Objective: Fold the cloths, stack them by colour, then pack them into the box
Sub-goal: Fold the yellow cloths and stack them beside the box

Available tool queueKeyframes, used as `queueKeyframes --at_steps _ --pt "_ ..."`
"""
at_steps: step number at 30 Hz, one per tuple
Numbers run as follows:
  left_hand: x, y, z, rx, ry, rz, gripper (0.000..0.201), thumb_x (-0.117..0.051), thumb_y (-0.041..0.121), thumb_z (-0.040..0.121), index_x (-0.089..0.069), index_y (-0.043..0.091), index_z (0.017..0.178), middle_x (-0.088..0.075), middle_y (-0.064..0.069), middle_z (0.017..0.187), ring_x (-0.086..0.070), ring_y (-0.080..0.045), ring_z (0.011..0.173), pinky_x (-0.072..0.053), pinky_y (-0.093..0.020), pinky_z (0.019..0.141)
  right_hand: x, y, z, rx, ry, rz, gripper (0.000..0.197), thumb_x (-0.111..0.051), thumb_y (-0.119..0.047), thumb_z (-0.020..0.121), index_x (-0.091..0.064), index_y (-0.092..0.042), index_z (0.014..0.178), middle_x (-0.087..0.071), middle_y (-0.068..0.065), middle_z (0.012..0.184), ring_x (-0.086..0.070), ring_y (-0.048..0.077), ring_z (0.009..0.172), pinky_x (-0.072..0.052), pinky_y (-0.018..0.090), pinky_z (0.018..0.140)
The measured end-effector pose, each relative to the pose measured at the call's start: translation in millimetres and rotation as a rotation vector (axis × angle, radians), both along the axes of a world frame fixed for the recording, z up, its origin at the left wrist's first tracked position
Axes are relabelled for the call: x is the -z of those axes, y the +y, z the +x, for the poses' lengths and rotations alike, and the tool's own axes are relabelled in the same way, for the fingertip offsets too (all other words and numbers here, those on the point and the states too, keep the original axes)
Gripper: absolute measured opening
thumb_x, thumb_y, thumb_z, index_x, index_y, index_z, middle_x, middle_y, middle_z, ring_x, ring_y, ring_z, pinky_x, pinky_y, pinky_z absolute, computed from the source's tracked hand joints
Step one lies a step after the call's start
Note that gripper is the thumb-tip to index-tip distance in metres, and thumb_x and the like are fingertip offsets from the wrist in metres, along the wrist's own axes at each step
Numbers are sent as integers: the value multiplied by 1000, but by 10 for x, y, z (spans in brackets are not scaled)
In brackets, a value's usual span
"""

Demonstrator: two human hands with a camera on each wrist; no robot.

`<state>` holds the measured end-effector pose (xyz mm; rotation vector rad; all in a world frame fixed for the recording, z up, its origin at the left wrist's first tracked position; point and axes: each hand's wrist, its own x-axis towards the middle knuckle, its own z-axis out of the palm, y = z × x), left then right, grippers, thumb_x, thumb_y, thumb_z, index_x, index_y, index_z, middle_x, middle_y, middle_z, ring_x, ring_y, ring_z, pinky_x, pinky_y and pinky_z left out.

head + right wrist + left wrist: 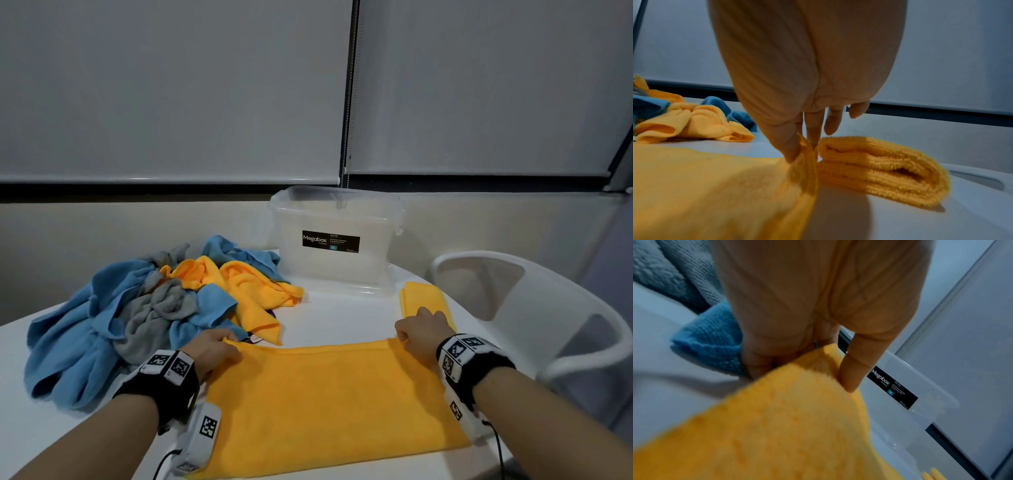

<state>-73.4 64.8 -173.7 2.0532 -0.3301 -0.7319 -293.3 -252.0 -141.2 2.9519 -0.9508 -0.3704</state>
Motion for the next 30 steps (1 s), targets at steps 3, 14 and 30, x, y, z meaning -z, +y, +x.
queueKeyframes --at_steps 3,14,30 --pt "34 35 32 -1 22 -21 20 -67 -2 79 -56 14 73 -49 -13 73 -51 -24 71 -37 -31 61 21 43 -11 5 47 0 19 -37 -15 91 -45 -32 88 -37 0 97 -35 29 103 -40 33 87" --pt "-373 383 -83 -9 -24 -297 5 -65 6 87 -63 1 89 -65 -15 81 -63 -26 76 -52 -34 67 -172 -20 -120 -106 -310 101 16 -49 -23 87 -47 -34 76 -51 -11 85 -42 16 98 -28 34 85" --pt "-1162 766 -259 -147 -326 -500 14 -61 10 90 -64 2 100 -69 -10 89 -64 -21 80 -56 -19 57 -1044 34 -555 -95 -988 682 22 -70 -4 83 -52 -11 71 -57 8 67 -52 19 68 -42 31 67"
